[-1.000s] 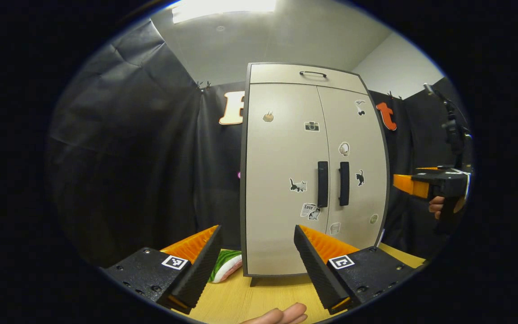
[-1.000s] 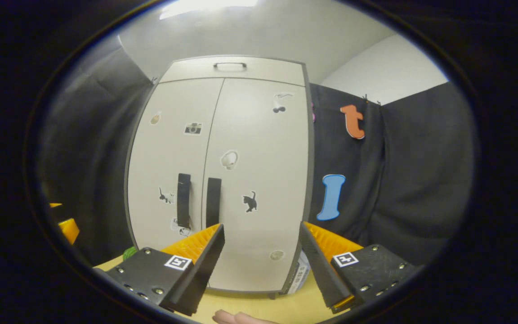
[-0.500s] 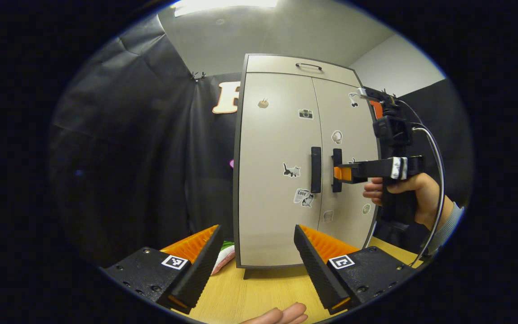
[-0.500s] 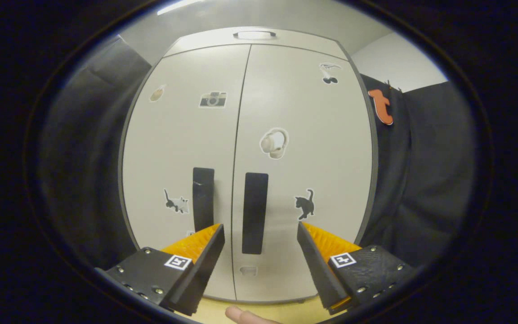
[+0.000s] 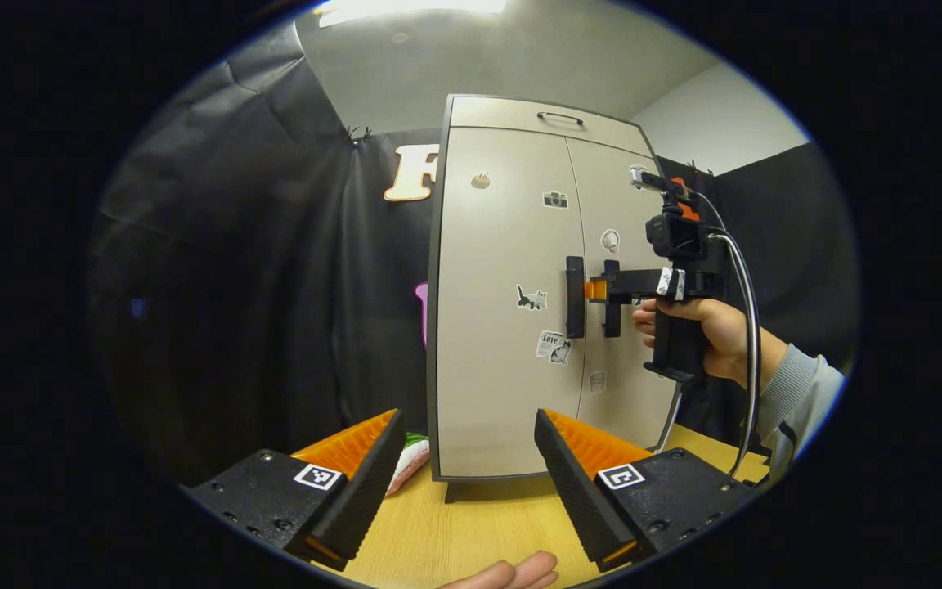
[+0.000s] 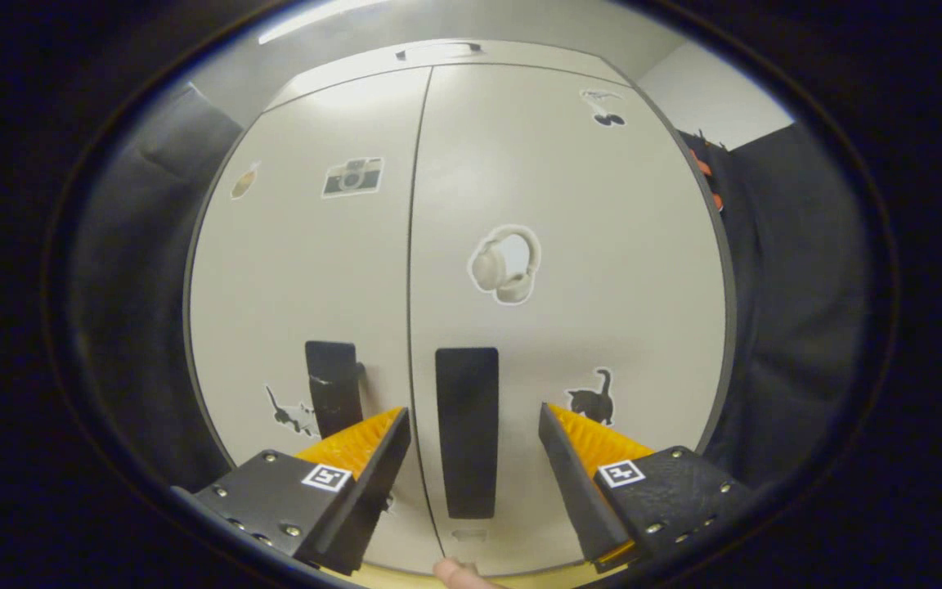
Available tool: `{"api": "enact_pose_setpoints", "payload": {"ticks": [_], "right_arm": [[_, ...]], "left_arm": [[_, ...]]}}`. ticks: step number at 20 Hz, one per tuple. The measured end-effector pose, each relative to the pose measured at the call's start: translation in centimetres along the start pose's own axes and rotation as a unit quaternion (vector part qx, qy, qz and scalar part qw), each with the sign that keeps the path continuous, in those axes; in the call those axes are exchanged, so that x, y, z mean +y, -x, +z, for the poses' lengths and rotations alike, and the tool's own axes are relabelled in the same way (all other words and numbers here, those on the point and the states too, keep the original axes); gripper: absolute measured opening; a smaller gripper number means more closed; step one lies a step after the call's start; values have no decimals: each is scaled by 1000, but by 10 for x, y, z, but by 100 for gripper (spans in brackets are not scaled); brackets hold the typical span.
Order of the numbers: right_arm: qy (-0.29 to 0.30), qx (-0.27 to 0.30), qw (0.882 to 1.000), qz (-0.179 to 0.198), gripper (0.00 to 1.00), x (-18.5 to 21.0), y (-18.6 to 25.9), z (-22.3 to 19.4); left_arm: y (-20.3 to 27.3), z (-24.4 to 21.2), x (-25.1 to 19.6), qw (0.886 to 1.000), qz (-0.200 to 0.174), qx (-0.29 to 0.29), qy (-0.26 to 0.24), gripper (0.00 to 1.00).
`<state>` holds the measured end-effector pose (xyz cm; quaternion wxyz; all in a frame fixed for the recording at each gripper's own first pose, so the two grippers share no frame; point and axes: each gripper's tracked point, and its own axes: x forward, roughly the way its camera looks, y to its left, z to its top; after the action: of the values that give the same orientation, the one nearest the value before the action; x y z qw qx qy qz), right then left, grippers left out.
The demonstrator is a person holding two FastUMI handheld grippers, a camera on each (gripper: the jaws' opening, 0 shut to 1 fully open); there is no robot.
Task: Open the right door of the double-door shoe cabinet with the right hand, and open the left door with the left hand.
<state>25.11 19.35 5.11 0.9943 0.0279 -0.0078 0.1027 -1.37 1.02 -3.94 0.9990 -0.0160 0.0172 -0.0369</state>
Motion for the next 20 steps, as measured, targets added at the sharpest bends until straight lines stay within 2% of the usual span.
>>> {"api": "enact_pose_setpoints", "payload": {"ticks": [1, 3, 4, 5, 7, 9, 20], "right_arm": [[-7, -1, 1000, -1, 83, 1, -3, 3], [-3, 3, 1000, -5, 77, -4, -2, 2], [-1, 4, 1000, -4, 65, 0, 1, 3], [10, 9, 1000, -4, 63, 2, 1, 2], [31, 13, 999, 8, 45, 9, 0, -3], [25, 17, 1000, 3, 25, 10, 2, -1], [5, 41, 998, 39, 25, 4, 29, -1]], "left_arm": [[1, 0, 1, 1000, 0, 0, 2, 98], [2, -3, 1, 1000, -2, 2, 4, 98], [3, -4, 1, 1000, -2, 2, 5, 98], [3, -5, 1, 1000, -4, 2, 6, 98], [5, -6, 3, 1000, 0, 2, 5, 98], [7, -2, 4, 1000, 1, -1, 2, 98], [7, -7, 4, 1000, 21, 11, -1, 98]]}}
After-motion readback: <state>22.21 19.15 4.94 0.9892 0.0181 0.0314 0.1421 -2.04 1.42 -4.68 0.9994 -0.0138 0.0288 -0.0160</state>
